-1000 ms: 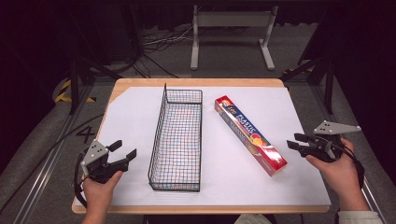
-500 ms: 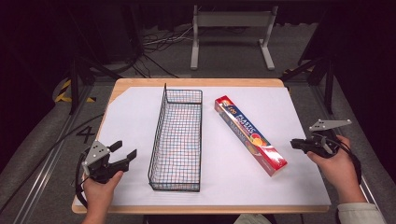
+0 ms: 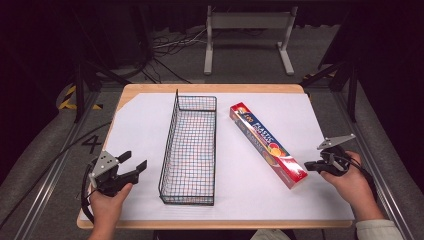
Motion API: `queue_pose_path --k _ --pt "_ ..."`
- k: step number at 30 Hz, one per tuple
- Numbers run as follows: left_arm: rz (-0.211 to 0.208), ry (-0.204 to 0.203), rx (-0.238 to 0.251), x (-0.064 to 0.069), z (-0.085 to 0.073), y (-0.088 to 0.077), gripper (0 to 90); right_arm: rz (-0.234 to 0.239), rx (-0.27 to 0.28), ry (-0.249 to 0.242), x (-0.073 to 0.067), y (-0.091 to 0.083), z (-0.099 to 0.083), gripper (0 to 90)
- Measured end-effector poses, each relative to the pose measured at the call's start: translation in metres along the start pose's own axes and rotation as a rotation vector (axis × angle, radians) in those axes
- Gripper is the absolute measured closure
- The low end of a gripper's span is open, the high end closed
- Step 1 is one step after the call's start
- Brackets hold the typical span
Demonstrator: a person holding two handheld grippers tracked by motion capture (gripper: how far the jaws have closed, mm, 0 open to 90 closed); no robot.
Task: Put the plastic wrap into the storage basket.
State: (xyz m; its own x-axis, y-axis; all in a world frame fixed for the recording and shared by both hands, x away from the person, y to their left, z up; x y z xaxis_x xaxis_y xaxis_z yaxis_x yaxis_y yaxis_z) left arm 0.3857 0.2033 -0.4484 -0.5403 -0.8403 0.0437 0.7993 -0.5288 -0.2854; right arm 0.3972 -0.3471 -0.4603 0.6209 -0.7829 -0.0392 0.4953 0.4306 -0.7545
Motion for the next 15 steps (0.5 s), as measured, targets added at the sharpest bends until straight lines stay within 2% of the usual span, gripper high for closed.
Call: queue_pose_path --k 4,8,9,15 --pt "-0.007 0.007 -0.012 0.002 -0.002 0.002 34.1 0.027 -0.04 -0.015 -0.009 0.004 -0.004 90.0" --pt "-0.007 0.011 -0.013 0.003 -0.002 0.003 34.2 0.03 -0.069 -0.025 -0.014 0.006 -0.005 90.0" --pt "-0.006 0.013 -0.014 0.003 -0.002 0.003 34.2 0.046 -0.072 -0.007 -0.018 0.007 -0.004 90.0" --pt "-0.009 0.011 -0.012 0.003 -0.002 0.004 34.3 0.12 -0.107 -0.05 -0.044 0.017 -0.003 90.0"
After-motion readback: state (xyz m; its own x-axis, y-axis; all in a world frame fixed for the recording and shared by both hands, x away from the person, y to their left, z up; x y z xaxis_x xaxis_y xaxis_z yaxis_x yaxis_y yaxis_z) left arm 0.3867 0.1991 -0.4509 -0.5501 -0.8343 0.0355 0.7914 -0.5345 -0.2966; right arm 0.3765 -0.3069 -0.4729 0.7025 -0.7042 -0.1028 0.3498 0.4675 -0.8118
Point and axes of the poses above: each handheld gripper's, and its own axes: y roughly forward along the jaws, z roughly out of its top, x roughly to its right, the point moved 8 cm from there along y, roughly forward along the jaws, and after that the axes turned 9 degrees about x, right-handed, at the moved point
